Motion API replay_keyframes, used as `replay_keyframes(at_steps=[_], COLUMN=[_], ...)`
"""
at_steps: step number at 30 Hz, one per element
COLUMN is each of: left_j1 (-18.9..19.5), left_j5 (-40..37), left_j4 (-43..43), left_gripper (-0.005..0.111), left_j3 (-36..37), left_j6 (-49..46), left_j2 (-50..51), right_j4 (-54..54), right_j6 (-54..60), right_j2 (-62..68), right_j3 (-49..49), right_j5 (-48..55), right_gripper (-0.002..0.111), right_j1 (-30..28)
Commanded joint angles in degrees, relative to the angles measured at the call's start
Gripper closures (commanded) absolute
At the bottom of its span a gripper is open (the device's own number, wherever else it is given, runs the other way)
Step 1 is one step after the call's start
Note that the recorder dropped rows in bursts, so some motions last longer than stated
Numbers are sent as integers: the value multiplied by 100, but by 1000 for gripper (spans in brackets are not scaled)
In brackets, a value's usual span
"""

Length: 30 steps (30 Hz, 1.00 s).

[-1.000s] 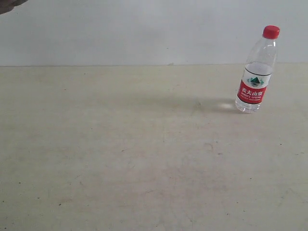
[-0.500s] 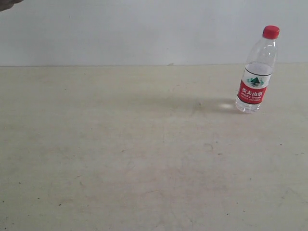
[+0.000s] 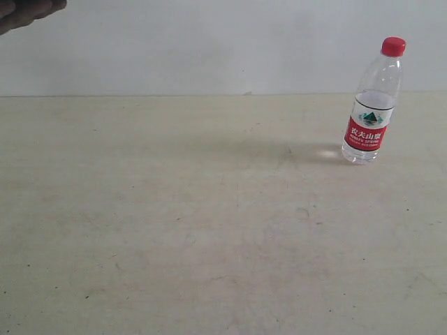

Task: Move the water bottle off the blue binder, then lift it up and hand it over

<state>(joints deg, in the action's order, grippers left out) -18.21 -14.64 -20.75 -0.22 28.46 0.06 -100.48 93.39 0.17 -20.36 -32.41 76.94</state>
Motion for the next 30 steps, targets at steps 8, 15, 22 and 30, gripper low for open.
replay_keyframes(at_steps=[8, 15, 22, 30], left_j1=[-38, -38, -38, -38], left_j5=[50, 50, 50, 50], left_j4=[-4, -4, -4, -4], left_gripper=[102, 102, 102, 102], left_j3=[22, 22, 22, 22], left_j6=[62, 62, 62, 62], left_j2=[-6, -6, -6, -6], right_j4=[53, 53, 53, 53], right_j6=[-312, 347, 336, -620], right_j2=[-17, -17, -17, -17], right_j3=[-32, -32, -42, -42], right_j5=[-240, -1205, -2332, -561], right_gripper=[108, 108, 108, 108], right_j1=[1600, 1790, 1790, 1790])
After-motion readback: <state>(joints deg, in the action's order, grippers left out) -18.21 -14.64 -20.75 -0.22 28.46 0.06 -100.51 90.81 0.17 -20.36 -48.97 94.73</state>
